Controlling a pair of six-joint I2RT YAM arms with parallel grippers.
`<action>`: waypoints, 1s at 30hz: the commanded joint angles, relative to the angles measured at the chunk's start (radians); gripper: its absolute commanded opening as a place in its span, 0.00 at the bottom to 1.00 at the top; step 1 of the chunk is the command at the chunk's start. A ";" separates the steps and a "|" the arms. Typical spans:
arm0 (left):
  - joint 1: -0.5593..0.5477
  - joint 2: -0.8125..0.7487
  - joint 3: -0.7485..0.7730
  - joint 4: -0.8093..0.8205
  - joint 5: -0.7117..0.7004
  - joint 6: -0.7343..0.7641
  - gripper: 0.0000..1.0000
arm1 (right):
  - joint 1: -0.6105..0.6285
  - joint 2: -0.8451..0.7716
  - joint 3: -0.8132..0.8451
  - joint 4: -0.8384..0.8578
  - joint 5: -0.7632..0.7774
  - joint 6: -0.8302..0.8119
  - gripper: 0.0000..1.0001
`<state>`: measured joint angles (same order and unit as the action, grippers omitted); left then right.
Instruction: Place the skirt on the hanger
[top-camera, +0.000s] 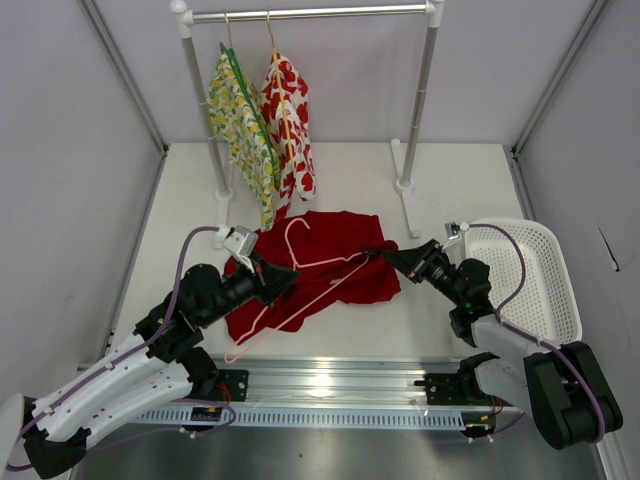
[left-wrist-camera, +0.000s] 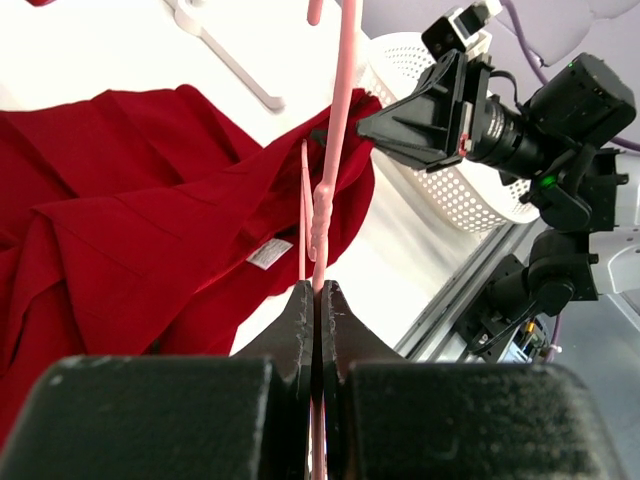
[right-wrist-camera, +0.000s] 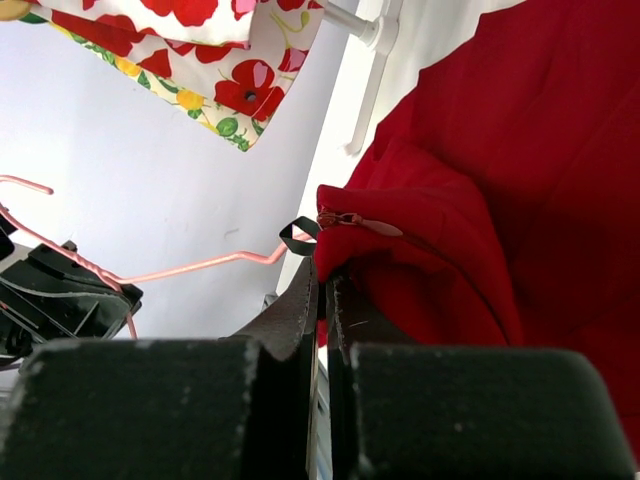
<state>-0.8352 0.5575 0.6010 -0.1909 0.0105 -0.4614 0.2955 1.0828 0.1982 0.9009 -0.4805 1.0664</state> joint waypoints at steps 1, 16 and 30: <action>0.008 -0.014 0.013 0.002 -0.004 0.015 0.00 | -0.013 -0.021 0.024 0.043 -0.006 0.012 0.00; 0.008 -0.057 0.011 0.031 0.037 0.010 0.00 | -0.025 0.006 0.026 0.067 -0.021 0.030 0.00; 0.010 -0.061 -0.003 0.059 0.055 0.004 0.00 | -0.033 0.035 0.032 0.084 -0.043 0.038 0.00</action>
<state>-0.8345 0.5034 0.6010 -0.1955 0.0391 -0.4618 0.2695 1.1107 0.1982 0.9119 -0.5095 1.0992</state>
